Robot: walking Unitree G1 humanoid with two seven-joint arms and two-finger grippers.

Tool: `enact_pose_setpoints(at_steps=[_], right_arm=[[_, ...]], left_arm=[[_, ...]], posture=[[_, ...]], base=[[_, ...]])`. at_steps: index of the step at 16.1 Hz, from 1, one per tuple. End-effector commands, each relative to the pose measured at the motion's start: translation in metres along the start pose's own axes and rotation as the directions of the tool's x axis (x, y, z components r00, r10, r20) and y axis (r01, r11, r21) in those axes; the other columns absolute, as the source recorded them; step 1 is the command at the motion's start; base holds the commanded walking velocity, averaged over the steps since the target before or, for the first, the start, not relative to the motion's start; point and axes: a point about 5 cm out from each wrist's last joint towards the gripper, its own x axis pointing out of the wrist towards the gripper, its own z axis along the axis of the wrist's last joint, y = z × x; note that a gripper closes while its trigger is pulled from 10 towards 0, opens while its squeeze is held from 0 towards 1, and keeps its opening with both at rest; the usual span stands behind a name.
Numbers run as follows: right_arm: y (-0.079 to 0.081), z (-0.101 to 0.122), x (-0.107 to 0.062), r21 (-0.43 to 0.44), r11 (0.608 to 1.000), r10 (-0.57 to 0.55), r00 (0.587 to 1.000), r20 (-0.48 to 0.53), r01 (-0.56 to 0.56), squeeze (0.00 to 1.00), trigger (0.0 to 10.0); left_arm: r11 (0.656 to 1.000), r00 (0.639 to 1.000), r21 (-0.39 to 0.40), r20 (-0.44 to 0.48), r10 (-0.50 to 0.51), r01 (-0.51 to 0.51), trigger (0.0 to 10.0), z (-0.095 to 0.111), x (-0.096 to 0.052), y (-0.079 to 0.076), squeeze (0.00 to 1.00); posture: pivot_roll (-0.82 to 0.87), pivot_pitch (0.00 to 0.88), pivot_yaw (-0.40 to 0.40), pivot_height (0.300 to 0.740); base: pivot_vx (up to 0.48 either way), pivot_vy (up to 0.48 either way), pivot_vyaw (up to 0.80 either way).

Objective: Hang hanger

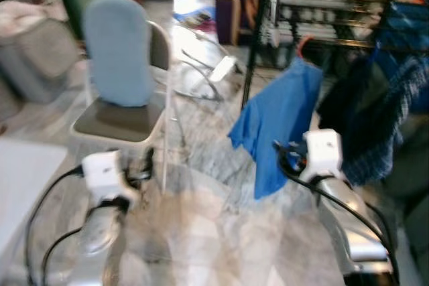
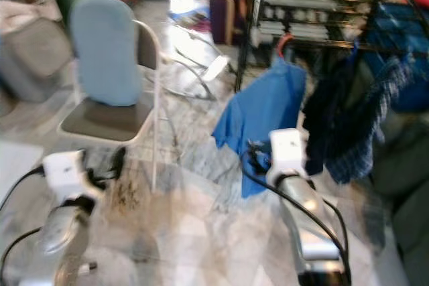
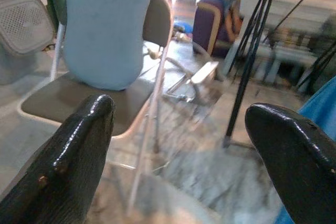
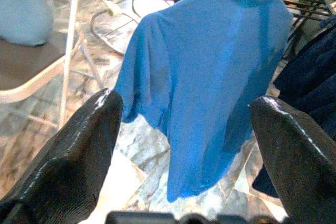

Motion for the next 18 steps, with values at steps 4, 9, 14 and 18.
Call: enact_pose_setpoints(at_steps=[4,9,14,18], right_arm=[[-0.012,0.002,-0.003,-0.012,0.998,-0.056,0.998,-0.003,0.056,0.0,10.0],[-0.011,-0.001,-0.003,-0.008,0.998,-0.07,0.997,-0.025,0.069,0.0,10.0],[-0.01,-0.001,-0.004,-0.014,0.998,-0.061,0.998,-0.025,0.061,0.0,10.0],[-0.008,0.001,-0.002,-0.019,0.998,-0.054,0.998,-0.023,0.053,0.0,10.0]], left_arm=[[0.999,0.999,-0.003,-0.017,-0.041,0.041,10.0,0.001,0.001,-0.011,0.0],[0.998,0.997,-0.004,-0.041,-0.061,0.061,10.0,0.0,-0.003,-0.018,0.0],[0.998,0.997,-0.016,-0.046,-0.069,0.068,10.0,0.001,-0.004,-0.019,0.0],[0.997,0.996,-0.015,-0.06,-0.071,0.07,10.0,-0.001,-0.007,-0.02,0.0]], posture=[[-0.13,0.066,0.034,0.74],[-0.12,0.078,0.032,0.74],[-0.12,0.082,0.025,0.74],[-0.11,0.08,0.023,0.74]], base=[[0.26,0.217,0.0],[0.0,0.0,-0.39],[0.0,-0.248,-0.28],[0.0,-0.366,0.0]])
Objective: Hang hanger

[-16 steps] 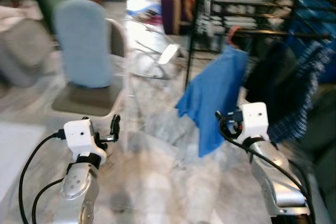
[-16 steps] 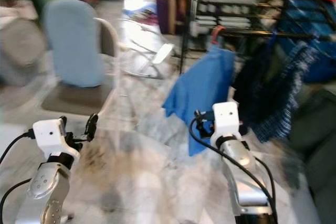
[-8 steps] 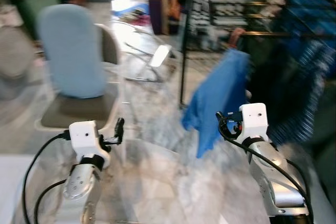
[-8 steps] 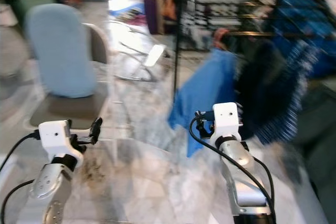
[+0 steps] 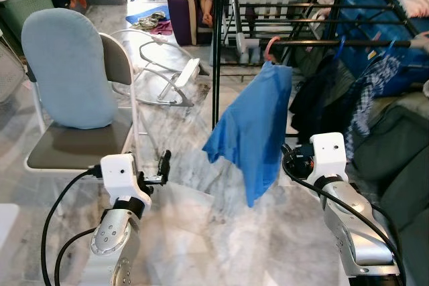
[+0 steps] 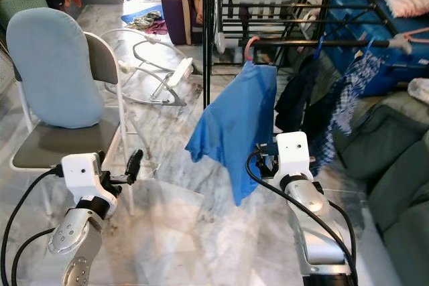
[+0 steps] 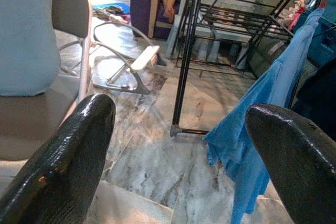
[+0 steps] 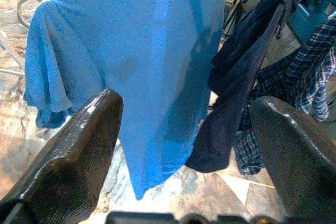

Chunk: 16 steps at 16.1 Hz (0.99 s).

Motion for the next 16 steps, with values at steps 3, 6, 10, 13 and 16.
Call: enact_pose_setpoints(at_steps=[3,6,10,13,16], right_arm=[[-0.0001,0.0038,0.0,0.003,1.0,-0.002,1.0,0.011,0.002,0.0,10.0],[-0.0004,0.0029,-0.001,0.007,1.0,-0.006,1.0,0.01,0.006,0.0,10.0],[-0.0014,0.0024,-0.002,0.003,1.0,-0.008,1.0,0.007,0.008,0.0,10.0],[-0.0016,0.002,-0.0023,0.002,1.0,-0.006,1.0,0.004,0.006,0.0,10.0],[-0.0008,0.0024,-0.0022,0.006,1.0,-0.002,1.0,0.006,0.002,0.0,10.0]], left_arm=[[1.0,1.0,0.01,-0.006,0.003,-0.003,10.0,0.0013,-0.002,0.002,0.0],[1.0,1.0,0.013,-0.007,0.0,0.0,10.0,0.002,-0.0013,0.0027,0.0],[1.0,1.0,-0.01,-0.008,0.012,-0.013,10.0,0.0008,-0.0009,0.0024,0.0],[1.0,1.0,-0.018,0.003,0.009,-0.009,10.0,0.0019,-0.0016,0.0038,0.0],[1.0,1.0,-0.024,0.008,0.002,-0.002,10.0,0.0028,-0.0013,0.004,0.0]], posture=[[-0.11,0.079,0.027,0.74],[-0.11,0.08,0.033,0.74],[-0.11,0.08,0.033,0.74],[-0.11,0.08,0.033,0.74],[-0.11,0.08,0.033,0.74]], base=[[0.0,-0.37,0.0],[0.0,-0.48,0.0],[0.0,-0.172,0.0],[0.0,0.0,0.0],[0.0,0.094,0.0]])
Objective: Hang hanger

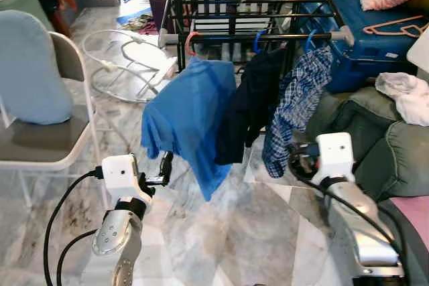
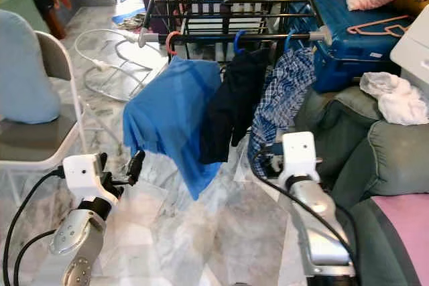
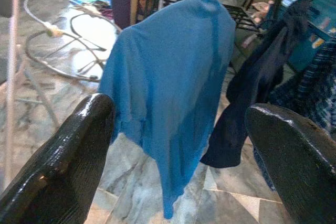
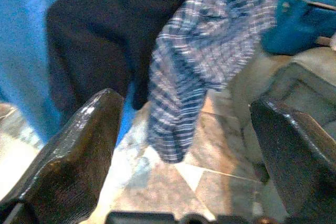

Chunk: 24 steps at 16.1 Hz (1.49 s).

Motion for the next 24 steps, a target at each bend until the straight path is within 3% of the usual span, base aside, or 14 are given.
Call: enact_pose_setpoints(at_steps=[1,8,11,16,24], right_arm=[[0.004,0.005,0.0,0.004,1.0,0.017,1.0,0.016,-0.017,0.0,10.0],[0.004,0.005,-0.002,0.008,1.0,0.012,1.0,0.014,-0.012,0.0,10.0],[0.004,0.004,-0.002,0.012,1.0,0.008,1.0,0.005,-0.008,0.0,10.0],[0.004,0.003,-0.002,0.013,1.0,0.004,1.0,0.003,-0.004,0.0,10.0],[0.006,0.004,-0.002,0.018,1.0,0.008,1.0,0.005,-0.008,0.0,10.0]], left_arm=[[1.0,1.0,0.009,0.009,0.012,-0.012,10.0,0.003,-0.001,0.005,0.0],[1.0,1.0,0.021,-0.001,0.002,-0.002,10.0,0.002,-0.001,0.003,0.0],[1.0,1.0,0.026,-0.014,-0.003,0.004,10.0,-0.001,-0.002,0.001,0.0],[0.998,0.998,0.003,0.012,-0.063,0.063,10.0,0.003,-0.003,-0.005,0.0],[0.998,0.998,0.006,0.015,-0.065,0.065,10.0,0.003,-0.002,-0.005,0.0]], posture=[[-0.11,0.08,0.033,0.74],[-0.12,0.087,0.035,0.74],[-0.12,0.091,0.035,0.74],[-0.12,0.091,0.035,0.74],[-0.12,0.092,0.038,0.74]], base=[[0.0,0.45,0.0],[0.0,0.418,0.0],[0.0,0.0,0.0],[0.0,0.0,-0.63],[0.378,0.142,0.0]])
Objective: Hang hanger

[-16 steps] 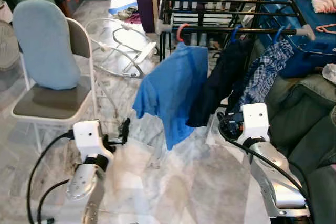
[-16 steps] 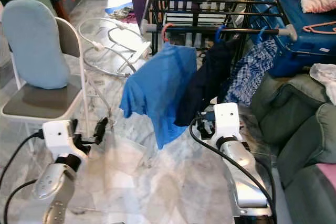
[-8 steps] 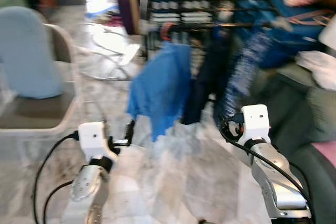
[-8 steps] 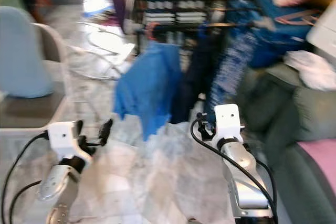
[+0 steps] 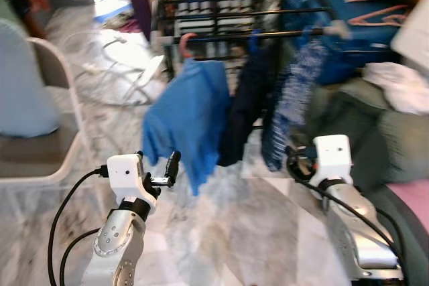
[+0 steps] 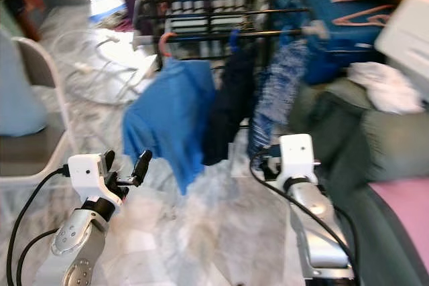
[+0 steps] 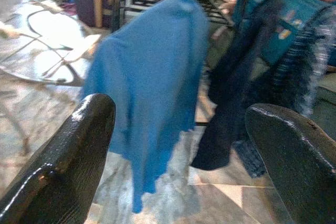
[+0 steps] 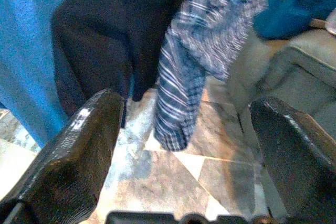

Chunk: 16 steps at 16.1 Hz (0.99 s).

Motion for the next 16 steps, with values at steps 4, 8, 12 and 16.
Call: enact_pose_setpoints(at_steps=[4,8,12,16], right_arm=[[0.0071,0.0054,0.0003,0.008,1.0,0.018,1.0,0.017,-0.019,0.0,10.0],[0.0073,0.0051,0.0005,0.007,1.0,0.019,1.0,0.017,-0.019,0.0,10.0],[0.0089,0.0055,0.0019,0.005,1.0,0.027,0.999,0.018,-0.027,0.0,10.0],[0.0113,0.0065,0.0056,0.001,0.999,0.036,0.999,0.016,-0.036,0.0,10.0]], left_arm=[[1.0,1.0,0.01,0.006,0.017,-0.017,10.0,0.0023,-0.0021,0.0052,0.0],[1.0,1.0,0.012,0.002,0.016,-0.016,10.0,0.0014,-0.0028,0.0046,0.0],[1.0,1.0,0.016,-0.004,0.02,-0.02,10.0,0.0011,-0.0034,0.0054,0.0],[1.0,1.0,0.013,-0.01,0.021,-0.021,10.0,-0.0004,-0.0036,0.0051,0.0]], posture=[[-0.12,0.092,0.041,0.74],[-0.12,0.092,0.037,0.74],[-0.12,0.088,0.034,0.74],[-0.11,0.081,0.031,0.74]], base=[[0.393,0.277,-0.37],[0.393,0.265,0.0],[0.286,0.192,0.0],[0.0,0.0,0.0]])
